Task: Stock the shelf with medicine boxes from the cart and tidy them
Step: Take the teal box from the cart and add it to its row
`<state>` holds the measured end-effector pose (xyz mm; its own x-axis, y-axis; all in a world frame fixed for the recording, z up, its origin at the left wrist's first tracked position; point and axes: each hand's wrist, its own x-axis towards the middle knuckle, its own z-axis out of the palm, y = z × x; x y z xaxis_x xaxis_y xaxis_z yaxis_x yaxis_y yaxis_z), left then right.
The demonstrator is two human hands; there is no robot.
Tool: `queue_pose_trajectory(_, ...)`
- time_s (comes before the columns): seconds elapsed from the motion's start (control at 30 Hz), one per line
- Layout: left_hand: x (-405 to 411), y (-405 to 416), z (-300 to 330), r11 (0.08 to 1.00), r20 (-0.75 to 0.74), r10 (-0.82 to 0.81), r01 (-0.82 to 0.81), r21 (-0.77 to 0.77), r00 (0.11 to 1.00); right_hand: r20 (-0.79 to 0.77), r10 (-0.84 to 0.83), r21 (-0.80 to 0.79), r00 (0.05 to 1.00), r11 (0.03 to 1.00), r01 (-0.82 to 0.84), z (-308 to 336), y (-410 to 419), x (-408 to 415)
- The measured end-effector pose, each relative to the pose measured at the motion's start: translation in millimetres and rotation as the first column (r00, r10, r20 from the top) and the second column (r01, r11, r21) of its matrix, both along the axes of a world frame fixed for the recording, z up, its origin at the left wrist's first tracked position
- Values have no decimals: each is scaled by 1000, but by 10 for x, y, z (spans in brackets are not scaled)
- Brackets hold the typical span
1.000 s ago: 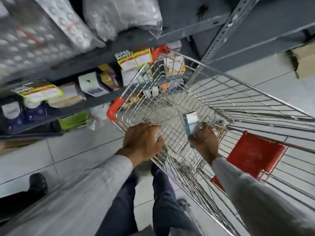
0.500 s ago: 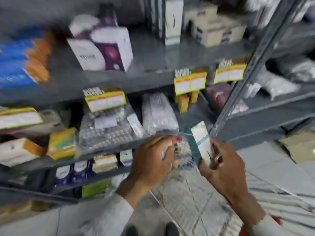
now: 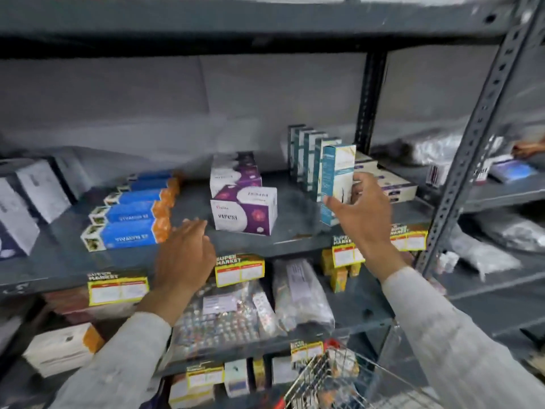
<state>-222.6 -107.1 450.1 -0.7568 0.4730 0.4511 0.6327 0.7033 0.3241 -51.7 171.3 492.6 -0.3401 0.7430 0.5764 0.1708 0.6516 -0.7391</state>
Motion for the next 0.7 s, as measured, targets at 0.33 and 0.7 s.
queue_pose_trajectory(0.33,-240,110,-32,963,-49,-29,14,-267,998,37,-64,-33,997,997,66,-202,214,-398)
queue_pose_trajectory(0.7,-270,96,-89,962,-3,-39,37,-271,999,279,-124,24,952,992,122,-352,164,-336)
